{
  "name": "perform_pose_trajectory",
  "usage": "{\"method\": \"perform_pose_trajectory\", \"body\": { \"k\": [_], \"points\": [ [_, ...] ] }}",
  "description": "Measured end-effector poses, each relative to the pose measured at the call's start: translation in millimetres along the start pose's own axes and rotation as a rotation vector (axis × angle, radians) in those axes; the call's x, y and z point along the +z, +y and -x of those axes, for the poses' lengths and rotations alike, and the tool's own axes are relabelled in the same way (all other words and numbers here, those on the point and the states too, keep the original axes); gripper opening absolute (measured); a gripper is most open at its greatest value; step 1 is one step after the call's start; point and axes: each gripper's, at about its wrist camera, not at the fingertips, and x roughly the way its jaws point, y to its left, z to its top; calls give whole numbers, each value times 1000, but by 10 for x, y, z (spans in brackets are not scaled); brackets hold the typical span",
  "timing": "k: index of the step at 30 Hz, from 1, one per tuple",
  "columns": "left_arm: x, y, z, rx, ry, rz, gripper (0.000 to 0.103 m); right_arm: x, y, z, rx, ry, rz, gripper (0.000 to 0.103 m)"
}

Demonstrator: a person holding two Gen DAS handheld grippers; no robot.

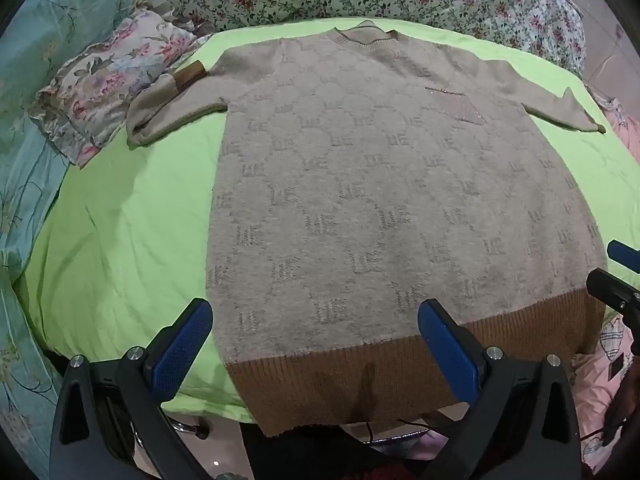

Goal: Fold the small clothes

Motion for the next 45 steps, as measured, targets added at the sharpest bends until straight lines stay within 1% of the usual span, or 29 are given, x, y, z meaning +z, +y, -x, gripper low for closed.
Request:
{"method": "perform_pose_trajectory", "body": {
  "k": [6,7,15,19,35,45],
  "points": [
    [-4,-5,-20,3,-3,-3,103,-1,-4,4,-1,1,3,100],
    [-20,-60,-5,3,-2,-3,103,1,-1,5,-2,1,3,100],
    [-12,17,-23,-2,9,4,103,34,52,32,0,-4,5,100],
    [-21,26,-21,0,3,4,103,-2,-7,-22,3,-6,4,100],
    [4,55,-34,4,-13,10,103,57,44,11,8,-16,-1,100],
    [53,32,-93,14,11,4,103,74,-10,-14,-9,11,3,100]
  ]
}}
